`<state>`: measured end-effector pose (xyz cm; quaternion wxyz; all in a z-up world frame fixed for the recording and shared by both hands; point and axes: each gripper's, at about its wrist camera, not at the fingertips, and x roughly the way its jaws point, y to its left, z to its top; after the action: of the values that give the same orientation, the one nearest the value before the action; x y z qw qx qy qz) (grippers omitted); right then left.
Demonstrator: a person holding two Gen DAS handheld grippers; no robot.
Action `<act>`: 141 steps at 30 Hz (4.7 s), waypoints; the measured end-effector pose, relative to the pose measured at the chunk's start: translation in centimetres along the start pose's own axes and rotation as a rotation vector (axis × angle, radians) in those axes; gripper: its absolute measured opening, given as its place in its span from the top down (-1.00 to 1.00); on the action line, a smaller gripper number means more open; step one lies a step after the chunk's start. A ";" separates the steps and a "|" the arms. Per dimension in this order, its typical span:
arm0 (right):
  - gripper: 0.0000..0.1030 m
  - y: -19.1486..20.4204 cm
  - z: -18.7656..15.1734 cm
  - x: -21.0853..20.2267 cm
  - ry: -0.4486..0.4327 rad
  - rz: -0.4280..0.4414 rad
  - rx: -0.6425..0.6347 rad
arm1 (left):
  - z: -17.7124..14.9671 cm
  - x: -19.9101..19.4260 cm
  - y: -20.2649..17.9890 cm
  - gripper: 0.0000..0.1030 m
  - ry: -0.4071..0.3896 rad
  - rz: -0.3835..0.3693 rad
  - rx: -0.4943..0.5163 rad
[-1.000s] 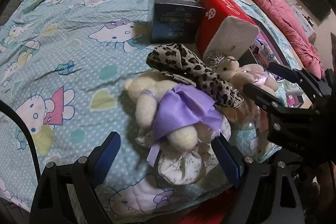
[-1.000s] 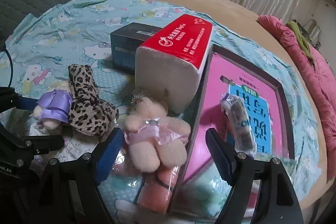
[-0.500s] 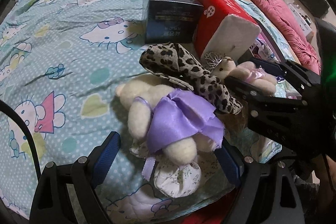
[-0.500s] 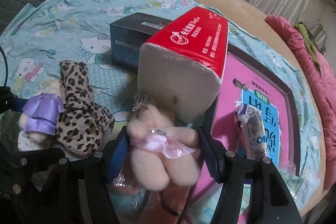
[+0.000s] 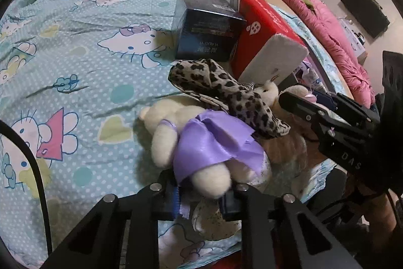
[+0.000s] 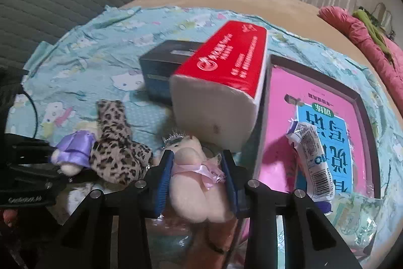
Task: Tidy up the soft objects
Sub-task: 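Grasp floral scrunchie with left tool while right tool grasps pink plush bear, then lift scrunchie with left tool while right tool lifts pink bear toward tray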
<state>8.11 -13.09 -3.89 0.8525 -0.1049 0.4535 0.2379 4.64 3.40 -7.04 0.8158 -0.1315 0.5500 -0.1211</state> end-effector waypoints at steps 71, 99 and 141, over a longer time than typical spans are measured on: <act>0.19 -6.0 -0.2 -9.9 -0.365 0.132 0.244 | 2.5 -6.5 -11.0 0.78 -0.175 0.009 0.168; 0.18 -12.4 -2.6 -16.2 -0.552 0.041 0.405 | 6.6 -8.7 -18.3 0.79 -0.275 0.007 0.261; 0.18 -21.4 -8.5 -16.5 -0.548 -0.128 0.662 | 7.6 2.0 -21.6 0.79 -0.142 -0.032 0.271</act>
<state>4.82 -40.03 4.13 0.9422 0.2130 0.2546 0.0453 11.32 -16.90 1.51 0.8609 -0.0369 0.4674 -0.1975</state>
